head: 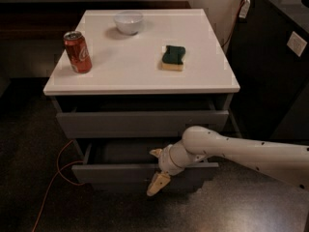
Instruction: Place coke can into middle drawer
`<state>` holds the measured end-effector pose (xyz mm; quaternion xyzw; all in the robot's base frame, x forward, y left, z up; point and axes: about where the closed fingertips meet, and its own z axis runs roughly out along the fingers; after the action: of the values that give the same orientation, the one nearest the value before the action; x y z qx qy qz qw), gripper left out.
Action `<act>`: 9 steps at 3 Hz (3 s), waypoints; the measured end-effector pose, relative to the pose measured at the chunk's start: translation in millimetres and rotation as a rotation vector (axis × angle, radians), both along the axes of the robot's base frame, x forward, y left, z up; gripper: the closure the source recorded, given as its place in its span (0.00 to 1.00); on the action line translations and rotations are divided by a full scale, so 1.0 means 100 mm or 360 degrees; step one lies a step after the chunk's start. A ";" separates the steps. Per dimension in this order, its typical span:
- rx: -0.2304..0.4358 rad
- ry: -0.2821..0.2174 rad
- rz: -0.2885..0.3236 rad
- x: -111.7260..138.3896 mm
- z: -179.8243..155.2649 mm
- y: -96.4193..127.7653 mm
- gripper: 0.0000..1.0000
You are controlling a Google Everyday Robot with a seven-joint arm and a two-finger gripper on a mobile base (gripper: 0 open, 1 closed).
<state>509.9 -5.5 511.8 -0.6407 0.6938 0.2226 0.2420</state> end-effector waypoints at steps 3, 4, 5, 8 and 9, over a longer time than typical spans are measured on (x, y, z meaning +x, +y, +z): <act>-0.0156 -0.0132 -0.0297 0.65 -0.20 -0.40 0.91; -0.0187 -0.0157 -0.0346 0.89 -0.30 -0.52 1.00; -0.0230 -0.0137 -0.0366 1.03 -0.48 -0.57 1.00; -0.0308 -0.0065 -0.0292 0.91 -0.71 -0.41 1.00; -0.0325 -0.0036 -0.0264 0.84 -0.76 -0.36 1.00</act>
Offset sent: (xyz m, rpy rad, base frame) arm 0.0621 -0.0445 -0.0129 -0.1135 -0.0998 -0.2187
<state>593.8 -41.8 436.1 -0.6051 0.7606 0.1227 0.2008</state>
